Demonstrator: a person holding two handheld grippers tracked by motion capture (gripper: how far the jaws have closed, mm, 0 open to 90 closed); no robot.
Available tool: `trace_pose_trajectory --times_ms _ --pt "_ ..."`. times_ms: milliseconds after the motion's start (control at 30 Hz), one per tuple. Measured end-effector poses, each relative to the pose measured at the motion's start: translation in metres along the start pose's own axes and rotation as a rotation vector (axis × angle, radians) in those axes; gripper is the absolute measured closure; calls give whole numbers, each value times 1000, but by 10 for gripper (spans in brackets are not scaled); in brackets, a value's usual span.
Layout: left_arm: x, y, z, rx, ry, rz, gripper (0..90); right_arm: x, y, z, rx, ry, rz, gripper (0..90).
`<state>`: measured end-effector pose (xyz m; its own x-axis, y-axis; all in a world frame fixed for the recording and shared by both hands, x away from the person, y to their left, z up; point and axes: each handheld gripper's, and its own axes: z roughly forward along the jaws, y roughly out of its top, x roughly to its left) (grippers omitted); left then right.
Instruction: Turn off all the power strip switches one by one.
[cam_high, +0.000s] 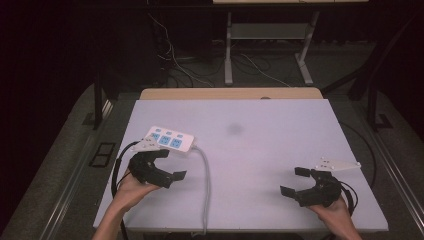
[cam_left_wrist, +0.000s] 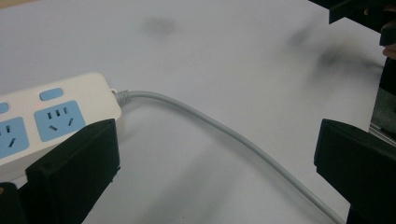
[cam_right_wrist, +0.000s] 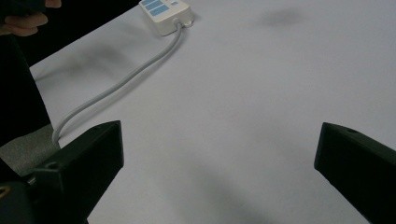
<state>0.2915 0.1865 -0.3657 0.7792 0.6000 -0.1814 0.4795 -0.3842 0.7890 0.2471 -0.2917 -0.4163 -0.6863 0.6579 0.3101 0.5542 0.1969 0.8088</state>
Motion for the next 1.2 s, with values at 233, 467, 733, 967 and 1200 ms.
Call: trace_pose_trajectory --times_ms 233,467,733,967,1200 --pt "6 5 0 22 8 6 0 0 0 1 4 0 -1 9" --pt "13 13 0 43 17 19 0 0 0 1 7 -2 -1 10" --pt "20 22 2 71 28 32 0 1 0 1 11 -2 -5 9" --pt "27 29 7 92 31 35 0 1 -1 1 14 -2 -5 9" --pt "33 35 11 114 44 46 0 1 -1 1 14 0 -7 9"
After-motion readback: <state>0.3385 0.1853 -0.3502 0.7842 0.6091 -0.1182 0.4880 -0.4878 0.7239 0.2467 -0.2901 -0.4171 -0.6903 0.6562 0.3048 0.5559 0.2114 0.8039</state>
